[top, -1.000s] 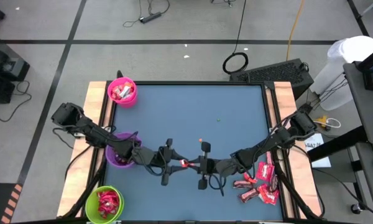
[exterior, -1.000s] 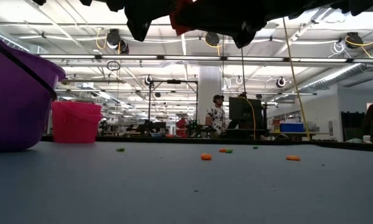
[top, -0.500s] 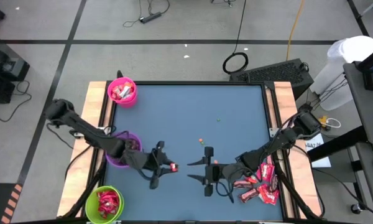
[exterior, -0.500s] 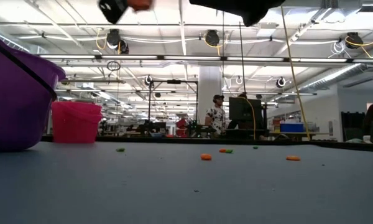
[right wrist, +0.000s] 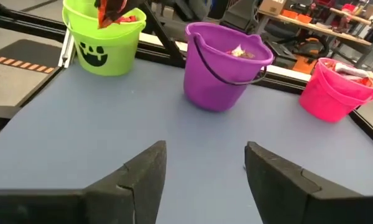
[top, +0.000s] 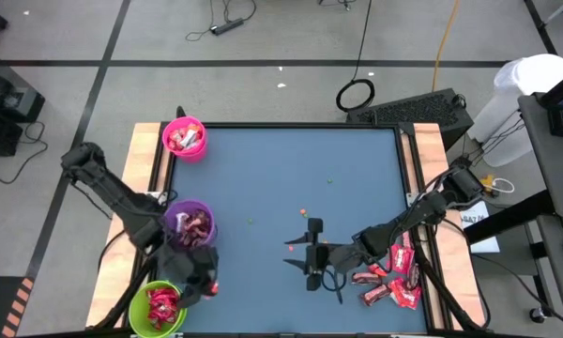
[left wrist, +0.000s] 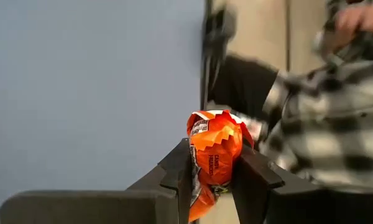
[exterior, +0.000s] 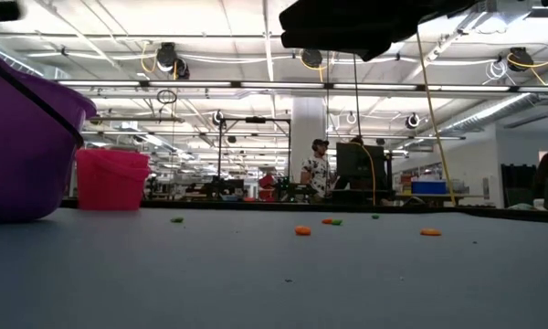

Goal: Organize candy in baskets
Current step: Put the orange chocolate into the pink bucket

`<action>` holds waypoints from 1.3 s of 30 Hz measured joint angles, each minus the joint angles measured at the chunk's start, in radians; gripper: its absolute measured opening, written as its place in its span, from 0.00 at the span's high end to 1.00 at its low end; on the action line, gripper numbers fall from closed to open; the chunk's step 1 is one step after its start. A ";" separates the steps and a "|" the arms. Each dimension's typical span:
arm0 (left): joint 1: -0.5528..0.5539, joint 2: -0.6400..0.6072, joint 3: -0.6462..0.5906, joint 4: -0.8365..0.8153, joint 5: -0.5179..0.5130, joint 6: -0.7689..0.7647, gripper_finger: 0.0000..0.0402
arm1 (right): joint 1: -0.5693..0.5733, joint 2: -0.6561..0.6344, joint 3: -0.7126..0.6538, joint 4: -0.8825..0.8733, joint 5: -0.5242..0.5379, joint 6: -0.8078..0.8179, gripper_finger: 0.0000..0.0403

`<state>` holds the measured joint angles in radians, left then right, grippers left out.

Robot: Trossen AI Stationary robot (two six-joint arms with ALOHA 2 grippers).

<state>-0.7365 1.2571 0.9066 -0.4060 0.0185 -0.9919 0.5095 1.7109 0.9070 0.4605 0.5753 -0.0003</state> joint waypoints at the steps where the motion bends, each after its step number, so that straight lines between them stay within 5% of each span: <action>1: -0.021 0.001 0.000 -0.021 -0.001 -0.043 0.77 | 0.000 0.000 0.000 0.000 0.000 0.000 0.49; 10: -0.098 -0.128 0.000 -0.196 -0.091 -0.222 0.77 | 0.000 0.000 0.000 -0.023 -0.001 0.015 0.49; 20: 0.042 -0.409 0.000 -0.521 -0.708 -0.093 0.77 | -0.004 0.000 0.000 -0.023 -0.001 0.031 0.49; 25: 0.178 -0.485 0.000 -0.624 -0.904 -0.066 0.77 | -0.011 0.000 0.000 -0.024 -0.001 0.041 0.49; 31: 0.434 -0.531 0.000 -0.650 -0.920 0.070 0.77 | -0.012 0.000 0.000 -0.026 -0.001 0.041 0.49; 39: 0.807 -0.477 0.035 -0.649 -0.789 0.306 0.77 | -0.012 0.000 0.000 -0.033 -0.001 0.045 0.49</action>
<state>0.0706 0.7803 0.9416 -1.0547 -0.7700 -0.6864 0.4973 1.7111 0.9070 0.4279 0.5747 0.0448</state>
